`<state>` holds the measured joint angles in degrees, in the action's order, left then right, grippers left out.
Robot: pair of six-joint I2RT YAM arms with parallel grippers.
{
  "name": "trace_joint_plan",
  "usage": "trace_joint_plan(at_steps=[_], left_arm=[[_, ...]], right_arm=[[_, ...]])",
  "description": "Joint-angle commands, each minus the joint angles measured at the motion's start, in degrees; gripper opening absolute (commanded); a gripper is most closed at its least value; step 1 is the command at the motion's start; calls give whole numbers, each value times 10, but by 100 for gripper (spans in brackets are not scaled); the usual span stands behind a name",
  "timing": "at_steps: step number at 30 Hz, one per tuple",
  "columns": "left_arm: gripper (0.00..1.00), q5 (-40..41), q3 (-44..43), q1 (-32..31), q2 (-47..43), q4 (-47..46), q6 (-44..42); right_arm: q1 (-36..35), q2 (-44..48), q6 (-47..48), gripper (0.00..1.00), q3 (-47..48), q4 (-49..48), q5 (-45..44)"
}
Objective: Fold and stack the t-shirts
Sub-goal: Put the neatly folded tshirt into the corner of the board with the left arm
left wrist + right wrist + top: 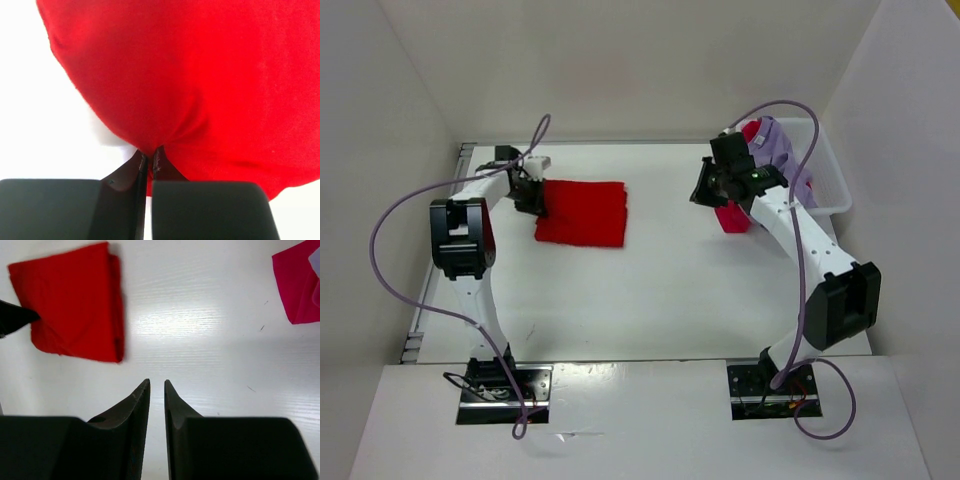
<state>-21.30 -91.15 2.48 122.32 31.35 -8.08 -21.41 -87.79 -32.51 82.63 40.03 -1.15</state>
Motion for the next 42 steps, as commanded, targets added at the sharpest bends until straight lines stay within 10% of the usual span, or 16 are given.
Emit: trace_joint_plan(at_steps=[1,13,20,28,42], left_arm=[[0,56,-62,49,40,9,-41],[0,146,-392,172,228,45,-113],[0,183,-876,197,464,206,-110],[0,174,-866,196,464,176,-105],[74,233,-884,207,401,127,-66]], right_arm=[[-5,-24,12,23,47,18,-13],[-43,-121,46,23,193,123,-51],[-57,-162,46,23,266,183,-96],[-57,-172,46,23,292,229,-122],[5,-135,21,75,325,299,-260]])
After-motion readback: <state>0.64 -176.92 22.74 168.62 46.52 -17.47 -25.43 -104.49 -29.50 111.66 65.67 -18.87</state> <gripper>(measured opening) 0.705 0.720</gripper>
